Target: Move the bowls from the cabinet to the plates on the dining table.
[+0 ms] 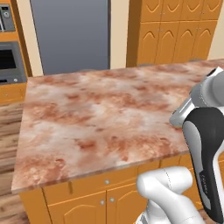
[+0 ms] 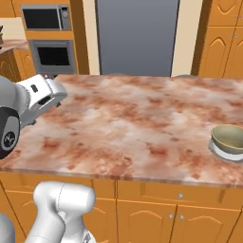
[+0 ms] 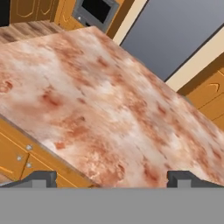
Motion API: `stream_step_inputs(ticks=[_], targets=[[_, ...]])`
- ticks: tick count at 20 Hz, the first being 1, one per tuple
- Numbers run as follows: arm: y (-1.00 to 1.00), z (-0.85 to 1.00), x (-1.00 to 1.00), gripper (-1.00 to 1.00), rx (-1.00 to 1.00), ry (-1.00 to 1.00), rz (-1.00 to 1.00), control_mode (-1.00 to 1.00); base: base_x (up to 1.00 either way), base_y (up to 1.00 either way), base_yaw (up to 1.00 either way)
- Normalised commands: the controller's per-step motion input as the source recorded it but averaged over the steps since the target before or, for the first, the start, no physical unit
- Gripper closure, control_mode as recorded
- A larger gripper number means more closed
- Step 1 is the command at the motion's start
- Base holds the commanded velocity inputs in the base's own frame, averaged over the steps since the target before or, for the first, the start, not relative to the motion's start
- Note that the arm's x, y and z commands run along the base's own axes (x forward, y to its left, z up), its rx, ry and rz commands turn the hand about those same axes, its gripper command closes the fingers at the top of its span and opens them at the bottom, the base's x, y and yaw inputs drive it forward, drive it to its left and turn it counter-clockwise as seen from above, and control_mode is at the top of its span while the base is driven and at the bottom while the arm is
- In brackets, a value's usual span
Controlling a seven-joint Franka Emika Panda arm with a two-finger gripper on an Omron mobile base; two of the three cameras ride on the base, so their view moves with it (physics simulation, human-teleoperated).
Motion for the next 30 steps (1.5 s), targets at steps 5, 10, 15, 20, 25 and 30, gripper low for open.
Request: stream_step_inputs(ticks=[5,10,15,20,25,30], targets=[[0.0,0.0,0.0,-1.0,0.0,0.0,0.0,1.0,-0.23,0.71,0.0],[0.0,0.0,0.0,-1.0,0.0,0.0,0.0,1.0,-0.21,0.73,0.0],[0.0,0.0,0.0,-1.0,0.0,0.0,0.0,1.0,-0.2,0.73,0.0],[0.0,0.0,0.0,-1.0,0.0,0.0,0.0,1.0,-0.18,0.74,0.0],[0.0,0.0,0.0,-1.0,0.0,0.0,0.0,1.0,-0.15,0.75,0.0],[0.0,0.0,0.0,-1.0,0.0,0.0,0.0,1.0,-0.09,0.75,0.0]])
